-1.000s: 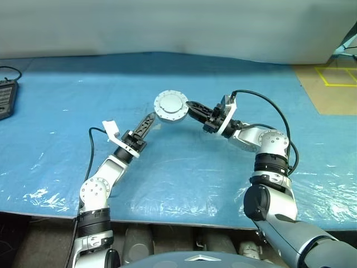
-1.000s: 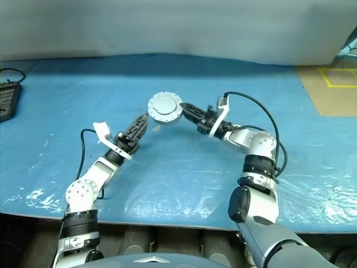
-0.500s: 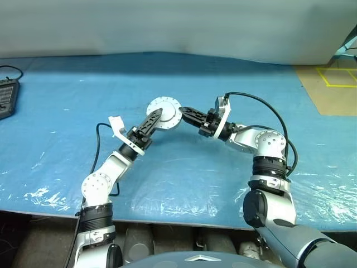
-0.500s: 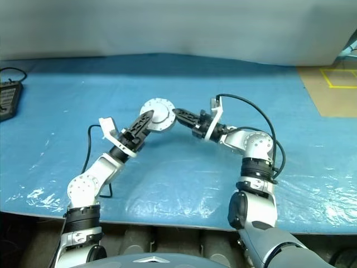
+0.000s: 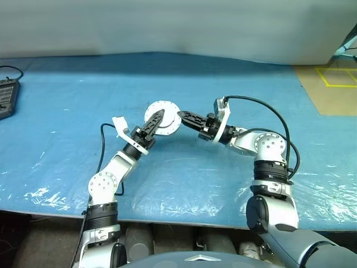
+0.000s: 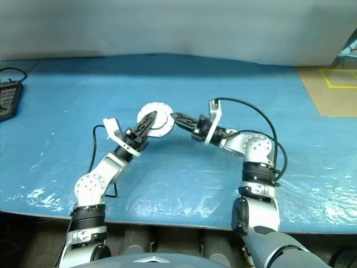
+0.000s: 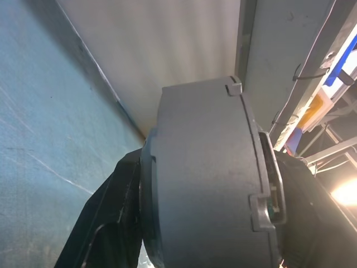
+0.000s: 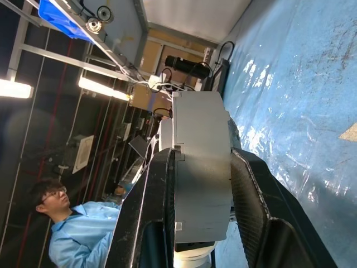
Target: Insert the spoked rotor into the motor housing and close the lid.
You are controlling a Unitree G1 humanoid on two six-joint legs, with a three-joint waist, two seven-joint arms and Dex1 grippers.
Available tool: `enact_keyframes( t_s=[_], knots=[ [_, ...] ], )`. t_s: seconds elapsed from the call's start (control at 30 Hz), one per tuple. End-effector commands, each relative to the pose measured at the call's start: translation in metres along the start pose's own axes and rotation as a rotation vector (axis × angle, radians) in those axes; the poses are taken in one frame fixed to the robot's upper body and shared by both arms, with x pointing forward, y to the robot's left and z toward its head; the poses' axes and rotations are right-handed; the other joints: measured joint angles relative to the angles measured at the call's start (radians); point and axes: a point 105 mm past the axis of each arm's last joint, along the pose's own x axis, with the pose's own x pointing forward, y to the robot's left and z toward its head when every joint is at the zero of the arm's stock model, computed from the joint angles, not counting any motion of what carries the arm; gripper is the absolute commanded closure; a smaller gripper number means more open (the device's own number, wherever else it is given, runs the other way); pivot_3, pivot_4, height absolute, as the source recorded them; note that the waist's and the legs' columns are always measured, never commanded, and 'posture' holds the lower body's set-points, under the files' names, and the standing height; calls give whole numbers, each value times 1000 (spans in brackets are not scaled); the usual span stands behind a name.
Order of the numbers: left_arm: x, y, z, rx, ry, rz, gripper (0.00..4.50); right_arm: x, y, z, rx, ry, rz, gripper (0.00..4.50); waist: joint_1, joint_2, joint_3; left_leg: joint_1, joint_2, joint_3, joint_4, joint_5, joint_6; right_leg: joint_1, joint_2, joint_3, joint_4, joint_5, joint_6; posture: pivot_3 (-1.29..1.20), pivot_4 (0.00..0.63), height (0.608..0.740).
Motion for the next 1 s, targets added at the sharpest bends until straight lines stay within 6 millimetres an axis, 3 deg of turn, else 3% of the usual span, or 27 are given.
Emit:
enact_keyframes(
  t_s=[0.03,0.17,0.3,0.4,0.47,0.6,0.67,0.9,1.0],
  knots=[
    [1,-2,-3,21,22,3,1909,6,13,9,-90,-30,50,3430,0,0,0,0,0,0,0,0,0,0,0,0,0,0,0,0,150,740],
    [0,3,0,37,0,33,1909,6,-2,15,-147,-66,-29,2087,0,0,0,0,0,0,2,0,0,0,0,0,1,0,0,0,150,740],
    [-3,10,11,28,-61,70,1909,4,-15,35,-272,-190,-115,774,-1,0,0,0,0,0,3,0,0,0,0,0,2,0,0,0,150,740],
    [-7,19,28,41,-130,121,1909,-4,-25,57,-347,-298,-180,774,-4,0,0,0,0,0,5,0,0,0,0,0,4,0,0,0,150,740],
    [-12,35,60,93,-256,222,1909,-10,-27,66,-381,-311,-197,774,-7,0,0,0,0,-1,6,0,0,0,0,0,6,0,0,0,150,740],
    [-22,59,112,149,-441,381,1909,-12,-24,63,-405,-272,-160,774,-11,-2,1,0,0,-3,10,0,0,0,0,1,9,0,0,0,150,740],
    [-22,68,128,170,-467,439,1909,-11,-21,58,-408,-250,-131,774,-11,-4,2,0,0,-3,11,0,1,0,0,1,10,0,0,0,150,740],
    [-6,83,141,237,-388,501,1909,-2,-18,40,-428,-202,-100,774,10,-6,4,-3,-1,-7,12,2,4,0,-1,-2,11,0,0,0,150,740],
    [-11,87,144,285,-371,542,1041,-3,-16,37,-424,-188,-86,735,16,-7,4,-3,0,-7,12,2,4,0,-1,-3,11,0,0,0,150,740]
  ],
)
